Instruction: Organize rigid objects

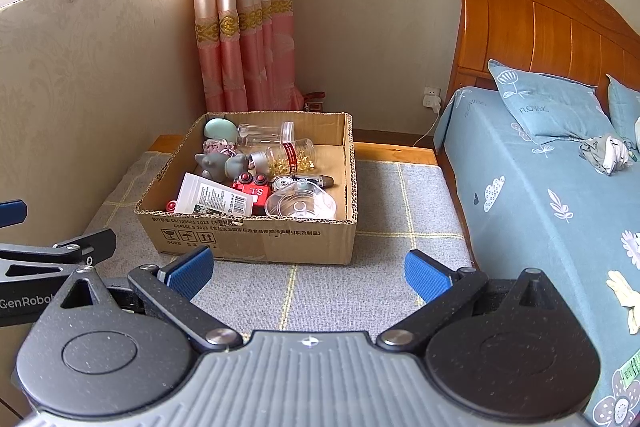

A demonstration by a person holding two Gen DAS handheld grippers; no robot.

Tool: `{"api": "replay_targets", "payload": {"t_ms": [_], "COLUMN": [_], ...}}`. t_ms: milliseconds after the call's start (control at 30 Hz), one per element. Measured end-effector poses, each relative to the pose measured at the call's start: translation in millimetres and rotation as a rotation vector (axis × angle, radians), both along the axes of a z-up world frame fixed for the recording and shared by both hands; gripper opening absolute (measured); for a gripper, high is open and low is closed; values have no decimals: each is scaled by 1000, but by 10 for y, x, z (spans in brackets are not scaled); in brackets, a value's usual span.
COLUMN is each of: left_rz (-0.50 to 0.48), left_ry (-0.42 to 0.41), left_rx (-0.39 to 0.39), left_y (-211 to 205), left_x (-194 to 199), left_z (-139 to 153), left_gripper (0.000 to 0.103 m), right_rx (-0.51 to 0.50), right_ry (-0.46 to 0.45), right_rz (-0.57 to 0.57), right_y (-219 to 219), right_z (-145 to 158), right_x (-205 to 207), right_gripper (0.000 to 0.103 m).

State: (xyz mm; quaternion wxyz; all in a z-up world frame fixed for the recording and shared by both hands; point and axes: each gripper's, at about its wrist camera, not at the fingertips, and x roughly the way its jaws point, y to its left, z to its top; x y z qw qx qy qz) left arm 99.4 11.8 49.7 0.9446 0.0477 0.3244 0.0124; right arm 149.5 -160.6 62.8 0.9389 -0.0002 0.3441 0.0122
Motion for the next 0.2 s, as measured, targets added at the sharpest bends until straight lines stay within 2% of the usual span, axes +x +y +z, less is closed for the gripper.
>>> {"api": "replay_targets", "payload": {"t_ms": [200], "left_rz": [-8], "left_ry": [-1], "left_rx": [1], "left_y": [4], "left_x": [-25], "left_z": [4], "left_gripper": [101], "right_rx": [-8], "right_ry": [2], "right_rz": [-8], "right_y": [17], "right_z": [5], "right_x": [-31], "right_gripper": [103]}}
